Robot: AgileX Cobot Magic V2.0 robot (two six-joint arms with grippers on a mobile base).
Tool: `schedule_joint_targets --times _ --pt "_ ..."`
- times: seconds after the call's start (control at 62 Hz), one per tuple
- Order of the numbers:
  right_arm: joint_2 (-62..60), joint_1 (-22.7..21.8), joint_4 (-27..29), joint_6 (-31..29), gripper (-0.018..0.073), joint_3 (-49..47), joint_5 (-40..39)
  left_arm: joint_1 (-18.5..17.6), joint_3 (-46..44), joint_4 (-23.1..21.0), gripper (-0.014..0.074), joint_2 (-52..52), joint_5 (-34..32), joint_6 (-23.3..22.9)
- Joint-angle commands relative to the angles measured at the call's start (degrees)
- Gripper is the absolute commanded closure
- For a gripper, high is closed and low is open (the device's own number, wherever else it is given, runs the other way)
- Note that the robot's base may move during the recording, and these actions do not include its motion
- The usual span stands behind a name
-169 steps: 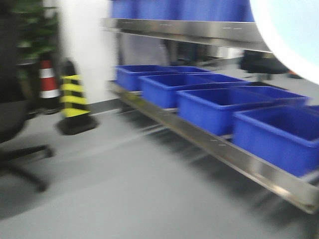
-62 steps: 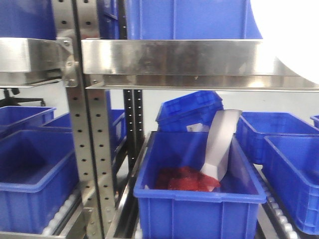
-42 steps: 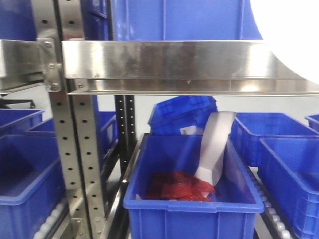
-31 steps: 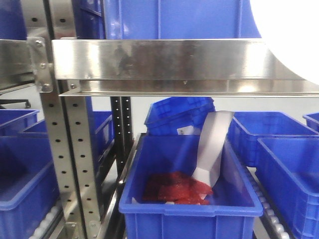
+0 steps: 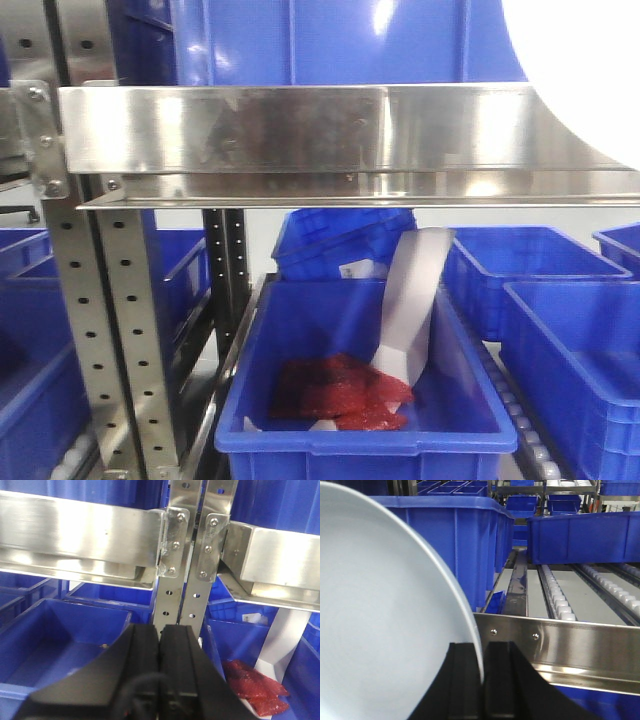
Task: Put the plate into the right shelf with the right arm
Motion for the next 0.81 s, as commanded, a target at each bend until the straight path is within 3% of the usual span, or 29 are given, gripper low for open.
schedule_joint_targets --times 0.0,0.79 --pt "0.44 -0.24 -0.7 -0.68 0.0505 -1.7 -5.32 -0.11 0.59 -0.47 0.0724 -0.59 -5.16 -0.4" --pt "0.44 -0.24 0.74 -0.46 0.0505 -1.76 -5.86 -0.11 0.59 -0.47 0.0724 -0.59 -5.16 -0.4"
